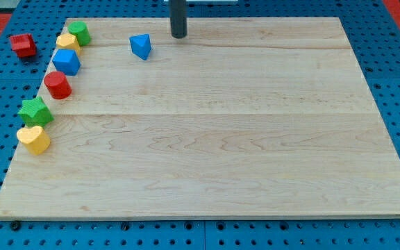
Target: Slide the blue triangle towards the yellow heart
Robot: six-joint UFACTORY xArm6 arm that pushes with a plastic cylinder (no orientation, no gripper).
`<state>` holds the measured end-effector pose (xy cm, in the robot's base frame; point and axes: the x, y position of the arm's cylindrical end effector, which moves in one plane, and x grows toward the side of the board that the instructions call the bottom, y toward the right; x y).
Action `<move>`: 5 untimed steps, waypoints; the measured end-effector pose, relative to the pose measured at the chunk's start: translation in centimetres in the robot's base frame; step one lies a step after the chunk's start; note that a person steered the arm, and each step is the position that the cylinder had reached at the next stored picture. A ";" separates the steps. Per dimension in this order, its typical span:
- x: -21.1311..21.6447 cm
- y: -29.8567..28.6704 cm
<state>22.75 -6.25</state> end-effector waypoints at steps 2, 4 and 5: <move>6.4 -3.7; 16.6 -4.2; 23.9 -5.9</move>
<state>46.66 -12.14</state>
